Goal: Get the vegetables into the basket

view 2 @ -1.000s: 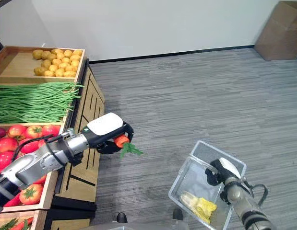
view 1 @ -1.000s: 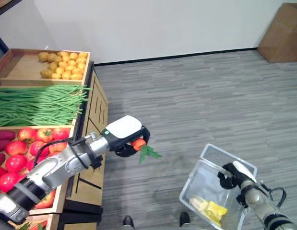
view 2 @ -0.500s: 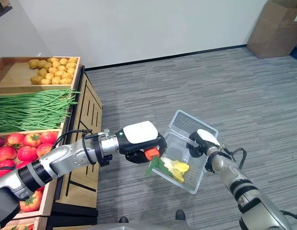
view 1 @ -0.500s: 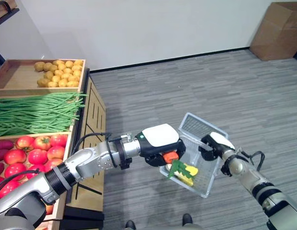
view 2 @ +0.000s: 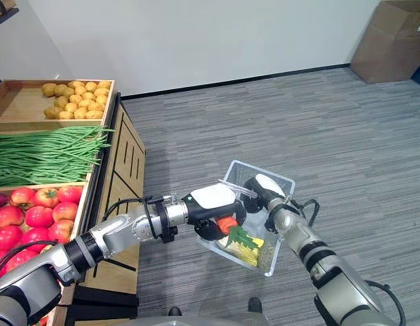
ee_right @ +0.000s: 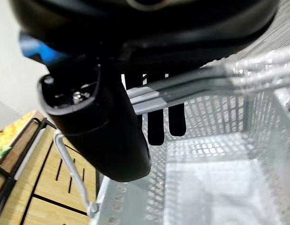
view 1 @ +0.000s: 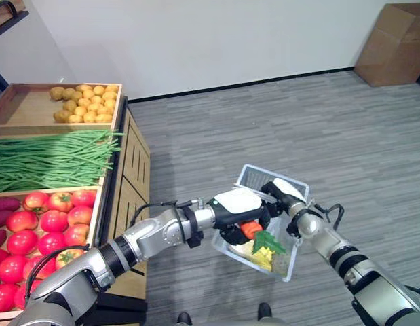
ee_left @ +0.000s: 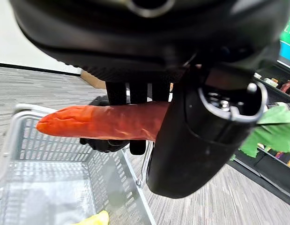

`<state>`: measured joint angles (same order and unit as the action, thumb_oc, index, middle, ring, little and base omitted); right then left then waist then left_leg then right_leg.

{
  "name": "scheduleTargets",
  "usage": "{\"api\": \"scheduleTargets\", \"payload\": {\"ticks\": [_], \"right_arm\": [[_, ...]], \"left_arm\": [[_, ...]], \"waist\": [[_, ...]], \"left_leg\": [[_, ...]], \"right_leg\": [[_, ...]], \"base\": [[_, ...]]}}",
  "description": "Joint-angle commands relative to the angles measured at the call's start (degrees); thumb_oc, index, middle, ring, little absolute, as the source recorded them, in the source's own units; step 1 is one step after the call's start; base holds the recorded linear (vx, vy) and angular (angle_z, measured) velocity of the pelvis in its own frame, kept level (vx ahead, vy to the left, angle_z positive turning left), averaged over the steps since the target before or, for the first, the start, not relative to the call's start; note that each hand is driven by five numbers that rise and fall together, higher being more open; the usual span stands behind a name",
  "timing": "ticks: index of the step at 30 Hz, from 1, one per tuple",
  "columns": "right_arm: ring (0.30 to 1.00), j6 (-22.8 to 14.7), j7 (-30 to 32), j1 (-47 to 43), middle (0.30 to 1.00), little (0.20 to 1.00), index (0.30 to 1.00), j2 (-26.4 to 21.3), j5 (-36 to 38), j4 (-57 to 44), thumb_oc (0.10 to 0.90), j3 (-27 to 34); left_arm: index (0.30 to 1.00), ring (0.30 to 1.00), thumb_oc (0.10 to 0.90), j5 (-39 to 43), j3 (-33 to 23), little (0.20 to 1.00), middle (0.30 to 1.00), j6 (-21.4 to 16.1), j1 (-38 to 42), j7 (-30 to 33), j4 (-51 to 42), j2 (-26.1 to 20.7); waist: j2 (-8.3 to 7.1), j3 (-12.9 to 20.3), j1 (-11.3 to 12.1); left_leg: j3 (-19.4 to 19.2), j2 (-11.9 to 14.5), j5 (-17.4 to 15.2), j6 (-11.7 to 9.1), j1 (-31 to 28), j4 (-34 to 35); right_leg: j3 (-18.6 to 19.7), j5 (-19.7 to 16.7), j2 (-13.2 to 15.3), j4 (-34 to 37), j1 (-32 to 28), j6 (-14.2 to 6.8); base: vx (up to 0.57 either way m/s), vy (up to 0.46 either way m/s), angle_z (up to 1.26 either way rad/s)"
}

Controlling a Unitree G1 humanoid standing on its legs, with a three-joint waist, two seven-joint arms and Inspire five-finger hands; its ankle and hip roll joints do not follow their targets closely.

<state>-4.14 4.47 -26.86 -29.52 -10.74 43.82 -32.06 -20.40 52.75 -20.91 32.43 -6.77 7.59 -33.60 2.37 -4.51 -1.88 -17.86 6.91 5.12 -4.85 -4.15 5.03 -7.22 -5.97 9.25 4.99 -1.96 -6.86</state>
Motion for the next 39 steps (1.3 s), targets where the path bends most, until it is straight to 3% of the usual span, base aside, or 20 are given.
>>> {"api": "scheduleTargets", "payload": {"ticks": [1,12,21,30,32,39], "right_arm": [[0.3,-3.81,4.07,-15.39,0.3,0.3,0.3,2.05,5.34,-6.69,0.4,0.71],[0.3,-3.31,2.84,-18.14,0.3,0.3,0.3,3.32,10.11,-12.72,0.4,-0.68],[0.3,-3.36,1.46,-14.22,0.3,0.3,0.3,4.79,17.78,-20.95,0.4,-0.46],[0.3,-3.36,0.07,-10.57,0.3,0.3,0.3,3.93,19.84,-30.98,0.4,-1.96],[0.3,-3.28,-0.71,-10.57,0.3,0.3,0.3,3.07,19.83,-33.43,0.4,-2.64],[0.3,-3.4,-0.61,-10.7,0.3,0.3,0.3,1.66,19.48,-35.08,0.4,-2.47]], "left_arm": [[0.3,0.3,0.4,0.29,0.78,0.3,0.3,-1.0,4.7,2.46,2.2,2.86],[0.3,0.3,0.4,-6.99,1.75,0.3,0.3,1.35,2.32,5.07,14.41,7.4],[0.3,0.3,0.4,-14.15,-3.18,0.3,0.3,6.13,1.58,12.13,21.84,10.13],[0.3,0.3,0.4,-20.87,-6.07,0.3,0.3,10.67,1.55,17.74,24.95,12.24],[1.0,1.0,0.9,-23.37,-6.08,1.0,1.0,12.11,1.15,17.93,27.38,12.98],[1.0,1.0,0.9,-27.88,-6.09,1.0,1.0,13.57,0.71,18.5,31.8,13.99]], "waist": [[-3.43,3.9,0.57],[-4.0,3.76,0.07],[-4.67,3.63,0.04],[-5.14,3.23,-0.13],[-5.26,3.22,-0.32],[-5.23,3.4,-0.58]], "left_leg": [[2.96,0.92,-2.27,-1.04,1.45,-0.03],[2.48,0.92,-2.46,-0.95,1.11,-0.03],[2.38,1.09,-2.36,-1.05,1.06,-0.03],[2.14,1.49,-2.2,-1.16,1.08,-0.03],[1.95,1.58,-2.22,-1.17,0.96,-0.03],[1.53,1.68,-2.36,-1.25,0.52,-0.03]], "right_leg": [[-1.33,0.33,2.48,0.01,0.55,-3.95],[-0.59,0.2,2.31,0.01,0.71,-3.7],[-0.62,0.16,2.17,0.01,0.7,-3.55],[-0.62,0.28,1.97,0.01,0.77,-3.43],[-0.41,0.3,1.93,0.01,0.8,-3.41],[-0.27,0.4,1.87,0.01,0.69,-3.43]], "base": [[0.0,0.0,0.0],[0.01,0.005,-0.03],[0.0,-0.001,0.0],[0.0,-0.001,0.0],[0.0,0.0,0.0],[0.0,-0.001,-0.06]]}}
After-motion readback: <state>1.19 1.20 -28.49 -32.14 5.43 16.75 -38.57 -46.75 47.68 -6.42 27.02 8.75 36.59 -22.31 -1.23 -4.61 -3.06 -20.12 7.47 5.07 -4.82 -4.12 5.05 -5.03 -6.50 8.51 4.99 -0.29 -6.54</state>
